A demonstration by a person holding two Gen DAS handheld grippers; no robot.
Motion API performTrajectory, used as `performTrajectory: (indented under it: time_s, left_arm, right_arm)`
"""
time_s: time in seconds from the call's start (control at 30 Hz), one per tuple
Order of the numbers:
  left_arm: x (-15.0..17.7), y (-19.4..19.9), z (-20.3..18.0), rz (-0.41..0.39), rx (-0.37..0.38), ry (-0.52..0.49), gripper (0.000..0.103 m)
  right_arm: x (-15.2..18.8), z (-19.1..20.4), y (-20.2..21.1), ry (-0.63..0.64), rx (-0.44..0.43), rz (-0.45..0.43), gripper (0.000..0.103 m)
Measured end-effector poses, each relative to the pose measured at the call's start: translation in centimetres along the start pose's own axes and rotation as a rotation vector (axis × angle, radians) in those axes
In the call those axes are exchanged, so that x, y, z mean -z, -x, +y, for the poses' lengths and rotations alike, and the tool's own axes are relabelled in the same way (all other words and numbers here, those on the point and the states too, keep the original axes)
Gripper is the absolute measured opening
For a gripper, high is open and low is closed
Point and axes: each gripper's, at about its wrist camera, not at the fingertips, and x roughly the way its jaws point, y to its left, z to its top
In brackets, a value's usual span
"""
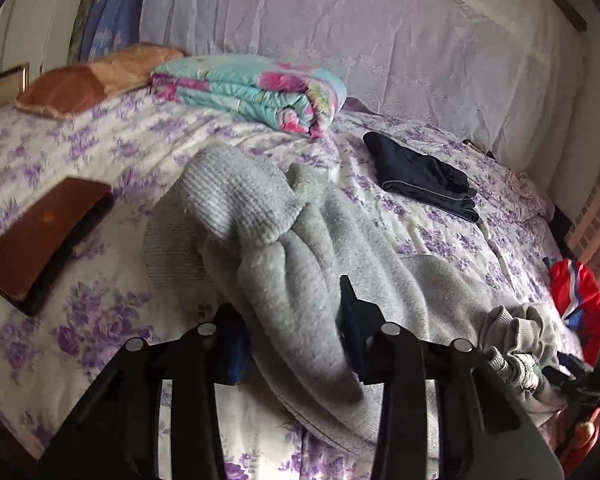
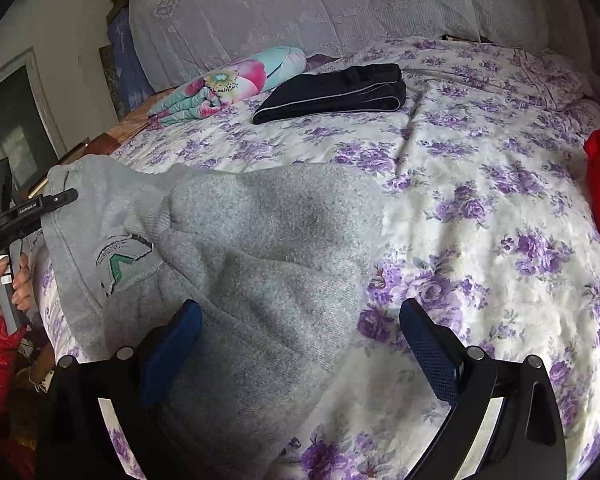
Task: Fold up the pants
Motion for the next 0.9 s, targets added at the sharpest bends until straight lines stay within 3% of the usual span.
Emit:
performTrajectory:
  time_s: [0.1,0.2,0.43,0.6,0.7,0.8,0.83,0.9]
  left_arm:
    - [-0.7,2.3,-3.6,-0.084,-0.022,-0.129,0.034]
    - [-1.0,4.2,-7.4,-0.155,-0.02,-0.244,0.03]
    - [-0.5,7.0,-18.8,-0.266,0.103,-0.478,0.028]
    - [3.9,4.9,-28.2,-0.223,0.229,-0.695,0.028]
    - [8.6,2.0,-31.0,-0.137,0.214,-0.814,0.028]
    - [12.3,0.6,-30.7,-0.088,0.159,-0.882,0.034]
    - [13.1,0.9,-30.2,-0.098,0.145,-0.903,0.039]
    - [13.8,2.0,-29.2,-0.1,0.154,-0.938,0.061]
  right_arm:
    - [0.2,-0.8,1.1,-0.05,0.002,-0.063,0.1]
    - [0.0,-1.7,1.0,-0.101,0.02,-0.066,0.1]
    - [0.8,-4.4,4.1,-0.248,-0.007,-0.251,0.1]
    - [1.4,-9.1,3.8,-0.508,-0.022,-0.249,0.1]
    - [2.1,-11.4,3.8,-0.624,-0.102,-0.277,0.1]
    - [1.9,-10.7,3.7,-0.587,-0.074,-0.277,0.1]
    - [1.6,-10.2,3.5,-0.561,-0.049,-0.261,0.1]
    - [1.2,-9.4,3.0,-0.52,-0.013,-0.234,0.1]
